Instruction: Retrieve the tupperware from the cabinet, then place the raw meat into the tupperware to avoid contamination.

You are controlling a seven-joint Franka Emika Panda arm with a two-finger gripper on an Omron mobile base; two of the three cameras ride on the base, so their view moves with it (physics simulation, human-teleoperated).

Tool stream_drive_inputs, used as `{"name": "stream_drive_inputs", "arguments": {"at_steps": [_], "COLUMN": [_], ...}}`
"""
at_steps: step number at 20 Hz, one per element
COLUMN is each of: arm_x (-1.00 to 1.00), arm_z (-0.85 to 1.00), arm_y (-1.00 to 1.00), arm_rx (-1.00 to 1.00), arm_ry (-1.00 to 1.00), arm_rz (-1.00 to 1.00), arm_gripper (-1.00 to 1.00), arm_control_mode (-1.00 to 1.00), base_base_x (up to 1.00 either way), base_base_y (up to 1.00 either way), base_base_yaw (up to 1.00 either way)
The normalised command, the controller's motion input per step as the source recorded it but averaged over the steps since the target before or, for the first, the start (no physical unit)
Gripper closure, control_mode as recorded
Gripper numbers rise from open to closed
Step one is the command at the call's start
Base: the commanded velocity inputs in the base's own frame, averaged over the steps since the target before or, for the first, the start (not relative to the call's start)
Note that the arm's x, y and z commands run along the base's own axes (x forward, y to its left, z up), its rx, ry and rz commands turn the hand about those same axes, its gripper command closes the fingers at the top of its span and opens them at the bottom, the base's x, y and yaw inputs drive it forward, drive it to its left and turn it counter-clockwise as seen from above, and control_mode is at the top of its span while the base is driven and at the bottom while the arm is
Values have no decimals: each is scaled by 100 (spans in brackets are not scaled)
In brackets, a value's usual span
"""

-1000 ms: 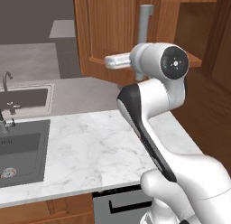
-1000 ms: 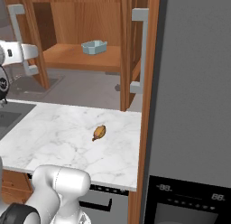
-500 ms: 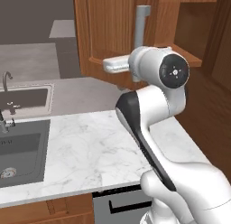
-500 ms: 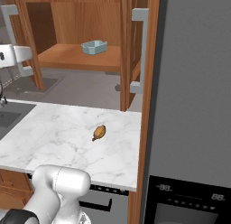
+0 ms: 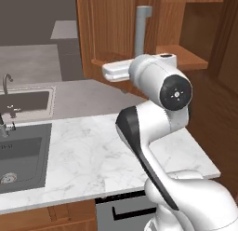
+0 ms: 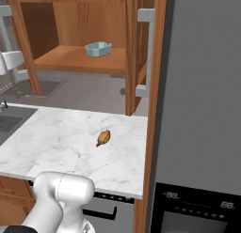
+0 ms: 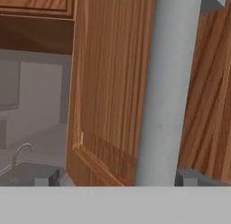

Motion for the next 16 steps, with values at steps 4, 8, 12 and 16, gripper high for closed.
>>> {"name": "stream_drive_inputs", "arguments": {"at_steps": [4, 8, 12, 16], "arm_x": [-49, -57, -57, -67], "arm_z": [10, 25, 31, 39], "arm_y": [28, 36, 30, 2], "arm_rx": [0, 0, 0, 0], "arm_ry": [-1, 0, 0, 6], "arm_rz": [0, 0, 0, 0], "arm_gripper": [-100, -100, -100, -100], "arm_control_mode": [-100, -100, -100, -100], "base_base_x": [0, 0, 0, 0], "base_base_y": [0, 0, 0, 0], "base_base_yaw": [0, 0, 0, 0]}}
